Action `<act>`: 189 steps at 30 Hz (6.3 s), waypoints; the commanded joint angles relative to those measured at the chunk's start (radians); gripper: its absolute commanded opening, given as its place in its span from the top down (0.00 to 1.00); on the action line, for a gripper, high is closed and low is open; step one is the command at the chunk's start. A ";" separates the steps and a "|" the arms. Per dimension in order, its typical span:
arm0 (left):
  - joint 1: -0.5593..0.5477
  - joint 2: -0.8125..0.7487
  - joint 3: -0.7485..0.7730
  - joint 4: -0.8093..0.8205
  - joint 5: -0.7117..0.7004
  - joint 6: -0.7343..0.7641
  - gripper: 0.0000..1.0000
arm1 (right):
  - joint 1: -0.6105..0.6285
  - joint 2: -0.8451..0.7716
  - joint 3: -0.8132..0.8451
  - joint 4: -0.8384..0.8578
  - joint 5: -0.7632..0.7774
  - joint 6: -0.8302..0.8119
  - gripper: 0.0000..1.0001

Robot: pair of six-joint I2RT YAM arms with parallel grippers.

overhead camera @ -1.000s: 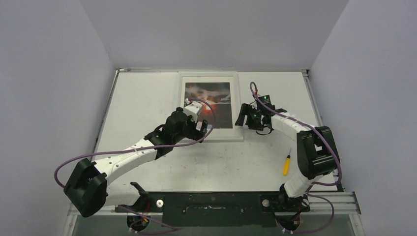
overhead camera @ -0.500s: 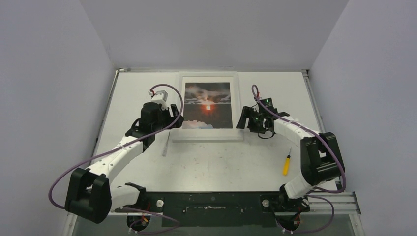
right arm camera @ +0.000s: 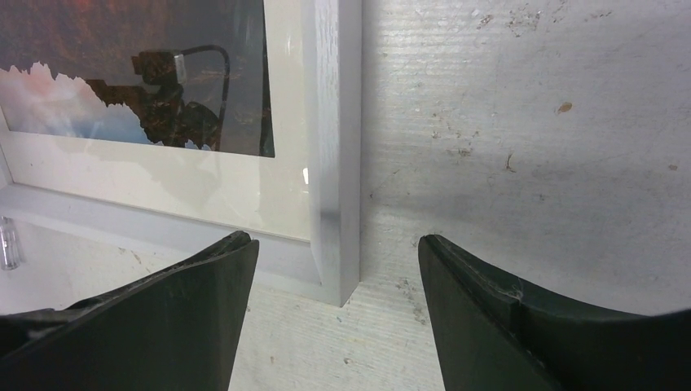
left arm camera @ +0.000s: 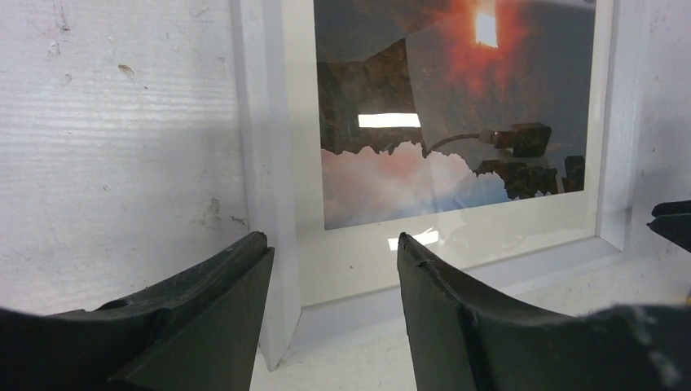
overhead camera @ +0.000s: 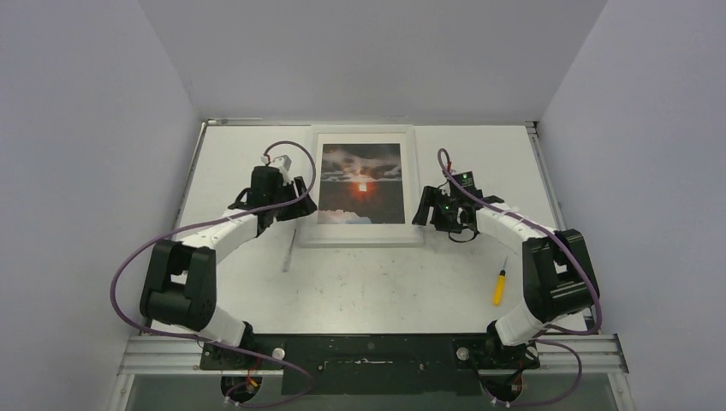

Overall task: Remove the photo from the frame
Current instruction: Turn over the photo frame at the center of the board.

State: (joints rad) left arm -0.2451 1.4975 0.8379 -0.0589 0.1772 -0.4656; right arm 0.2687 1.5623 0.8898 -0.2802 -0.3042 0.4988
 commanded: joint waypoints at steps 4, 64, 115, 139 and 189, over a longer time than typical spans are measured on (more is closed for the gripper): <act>0.022 0.076 0.069 -0.015 -0.014 -0.006 0.44 | 0.015 0.042 0.000 0.055 0.017 -0.012 0.29; -0.086 0.093 0.136 -0.103 -0.052 -0.074 0.29 | 0.676 -0.141 0.052 0.223 0.409 -0.418 0.06; -0.158 0.297 0.324 -0.282 -0.219 -0.198 0.35 | 0.665 -0.254 -0.031 0.229 0.570 -0.284 0.05; -0.181 0.424 0.376 -0.376 -0.341 -0.187 0.70 | 0.678 -0.275 -0.069 0.255 0.485 -0.312 0.04; -0.212 0.286 0.507 -0.563 -0.264 -0.127 1.00 | 1.017 0.312 0.081 0.493 0.880 -1.075 0.09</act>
State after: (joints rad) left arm -0.4568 1.8751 1.2984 -0.6106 -0.1181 -0.6197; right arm 1.2621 1.8278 0.9318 0.1593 0.4988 -0.5083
